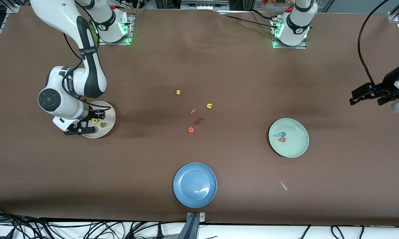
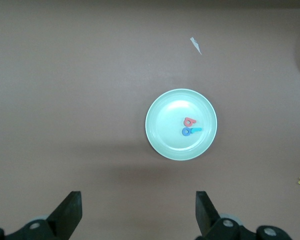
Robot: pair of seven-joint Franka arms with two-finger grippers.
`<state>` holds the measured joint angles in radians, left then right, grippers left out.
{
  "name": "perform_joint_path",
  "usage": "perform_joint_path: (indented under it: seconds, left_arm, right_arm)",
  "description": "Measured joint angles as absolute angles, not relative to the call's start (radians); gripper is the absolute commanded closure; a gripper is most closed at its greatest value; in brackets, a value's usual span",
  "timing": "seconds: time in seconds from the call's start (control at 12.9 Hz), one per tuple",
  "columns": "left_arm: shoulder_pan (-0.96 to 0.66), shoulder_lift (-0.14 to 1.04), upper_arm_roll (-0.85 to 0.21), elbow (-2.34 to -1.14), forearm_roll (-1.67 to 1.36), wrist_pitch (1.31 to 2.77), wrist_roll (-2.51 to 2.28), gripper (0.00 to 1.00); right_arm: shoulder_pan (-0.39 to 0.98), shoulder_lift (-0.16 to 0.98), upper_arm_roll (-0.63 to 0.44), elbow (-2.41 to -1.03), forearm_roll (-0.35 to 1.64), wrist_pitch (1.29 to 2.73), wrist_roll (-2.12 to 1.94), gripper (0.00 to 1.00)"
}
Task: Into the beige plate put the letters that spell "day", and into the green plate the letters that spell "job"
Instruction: 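Carry p to white plate with the right gripper while the left gripper retracts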
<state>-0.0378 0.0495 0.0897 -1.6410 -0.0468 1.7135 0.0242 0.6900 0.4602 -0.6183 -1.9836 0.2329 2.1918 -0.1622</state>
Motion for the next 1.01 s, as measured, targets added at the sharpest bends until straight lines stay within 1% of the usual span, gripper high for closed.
perform_joint_path:
  seconds: [0.16, 0.31, 0.54, 0.86, 1.01]
  left_arm:
    - [-0.026, -0.021, 0.075, -1.724, -0.047, 1.729, 0.024, 0.0]
    - [-0.01, -0.046, 0.074, -1.754, -0.047, 1.736, 0.024, 0.0]
    - [0.004, -0.047, 0.072, -1.757, -0.047, 1.738, 0.024, 0.0]
    - [0.017, -0.041, 0.068, -1.759, -0.047, 1.743, 0.025, 0.0]
    - [0.016, -0.041, 0.054, -1.758, -0.047, 1.746, 0.025, 0.0]
  right_arm:
    - [0.699, 0.46, -0.612, -1.929, 0.233, 2.105, -0.117, 0.0]
    - [0.703, 0.458, -0.598, -1.871, 0.234, 2.023, -0.069, 0.0]
    - [0.708, 0.456, -0.574, -1.816, 0.235, 1.944, 0.0, 0.0]
    - [0.733, 0.451, -0.566, -1.692, 0.235, 1.747, 0.095, 0.0]
    - [0.759, 0.444, -0.561, -1.657, 0.217, 1.707, 0.127, 0.0]
